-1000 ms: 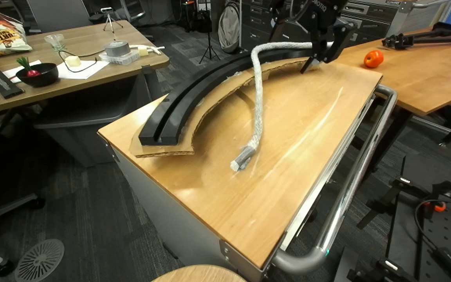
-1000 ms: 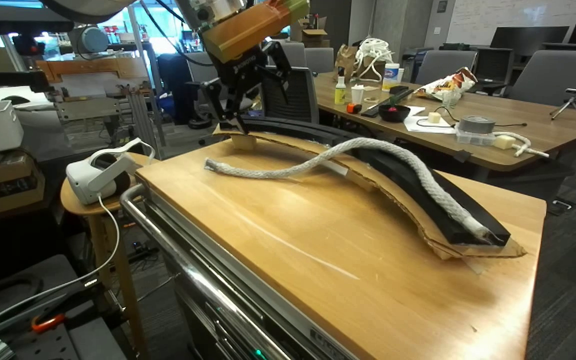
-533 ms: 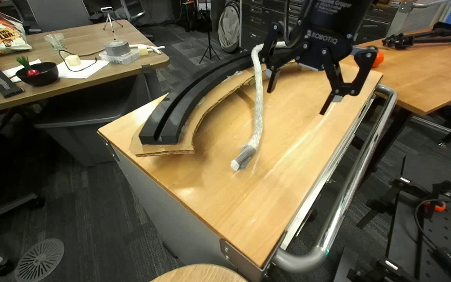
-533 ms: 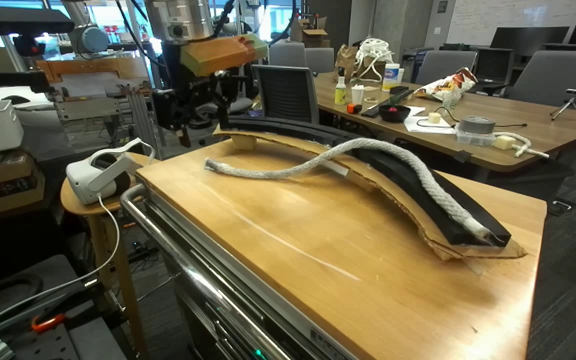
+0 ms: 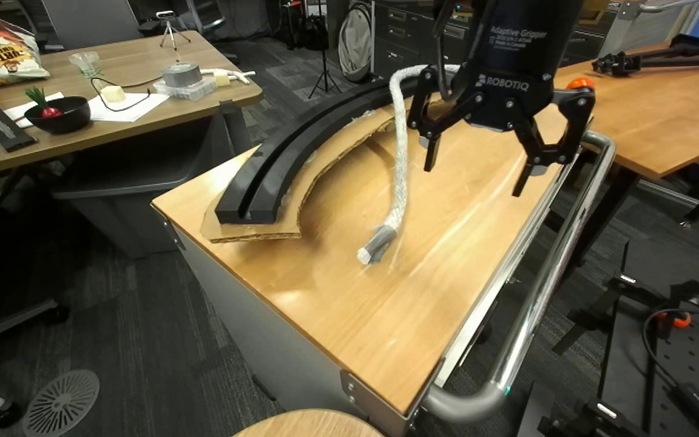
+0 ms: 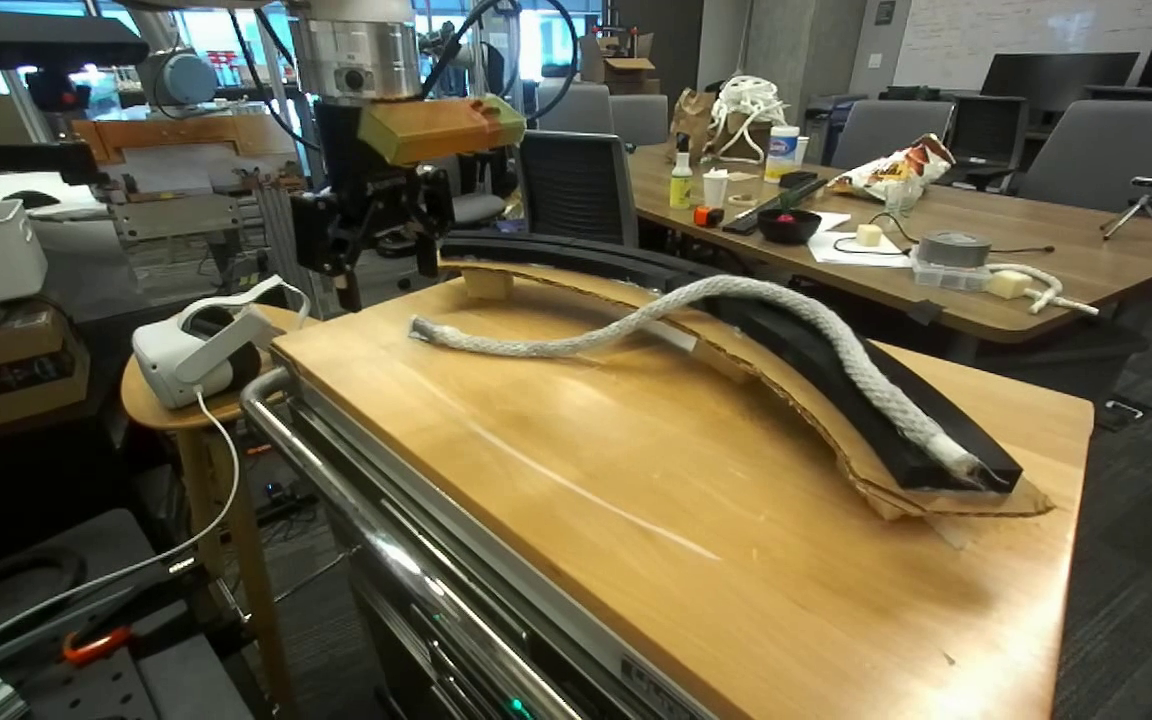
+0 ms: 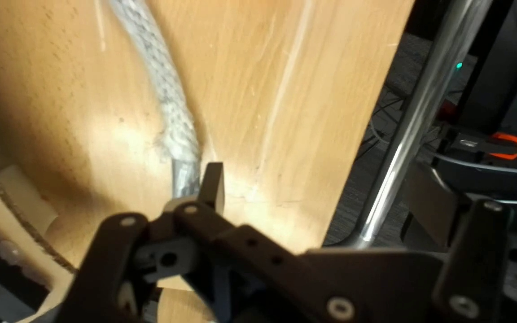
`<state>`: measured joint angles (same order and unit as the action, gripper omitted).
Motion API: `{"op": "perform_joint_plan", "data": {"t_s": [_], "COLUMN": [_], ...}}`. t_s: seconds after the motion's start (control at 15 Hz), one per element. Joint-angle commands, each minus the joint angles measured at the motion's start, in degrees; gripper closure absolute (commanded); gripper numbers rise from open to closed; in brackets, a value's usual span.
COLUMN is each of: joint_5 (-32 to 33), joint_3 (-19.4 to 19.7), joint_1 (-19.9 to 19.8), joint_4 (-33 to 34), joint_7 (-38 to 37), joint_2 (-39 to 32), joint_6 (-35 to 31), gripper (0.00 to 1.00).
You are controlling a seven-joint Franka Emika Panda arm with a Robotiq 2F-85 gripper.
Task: Place the rope along the middle of the black object
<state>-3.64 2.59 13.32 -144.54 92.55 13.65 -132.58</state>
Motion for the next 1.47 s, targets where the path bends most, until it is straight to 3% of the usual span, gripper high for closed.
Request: {"op": "perform_joint_plan", "data": {"t_s": [0.0,0.33,0.47,0.6,0.8,0.87,0.93,1.0,1.07,1.13,1.27,1.4], "joint_5": [-1.3,-3.8,-4.0,-3.6,-1.7,-0.8,0.1,1.2,1.6,2.2,3.0,2.3], "joint_3": [-2.1,-2.8,-3.5,-4.2,-5.4,-5.7,-6.1,-6.3,-6.6,-6.9,-7.5,-8.1], "joint_1": [-1.4,-1.6,-2.0,-2.3,-3.0,-3.3,-3.6,-3.8,-4.0,-4.2,-4.6,-5.1], "joint_4": [0.8,2.1,2.3,2.5,3.4,3.7,4.1,4.5,4.9,5.2,5.8,6.3], "joint_7": [-2.6,-2.1,-2.8,-3.5,-5.4,-6.2,-6.8,-7.7,-8.2,-8.8,-9.7,-9.3], "joint_2": [-3.5,-8.5,-9.9,-11.2,-13.5,-14.4,-15.2,-16.0,-16.7,-17.3,-18.3,-19.0], "joint_6": [-8.6,-9.8,-12.5,-15.9,-19.8,-20.8,-21.2,-22.0,-22.6,-22.9,-23.5,-22.9], "gripper": [0.0,0.0,0.27,0.44,0.66,0.58,0.73,0.81,0.62,0.66,0.6,0.86]}}
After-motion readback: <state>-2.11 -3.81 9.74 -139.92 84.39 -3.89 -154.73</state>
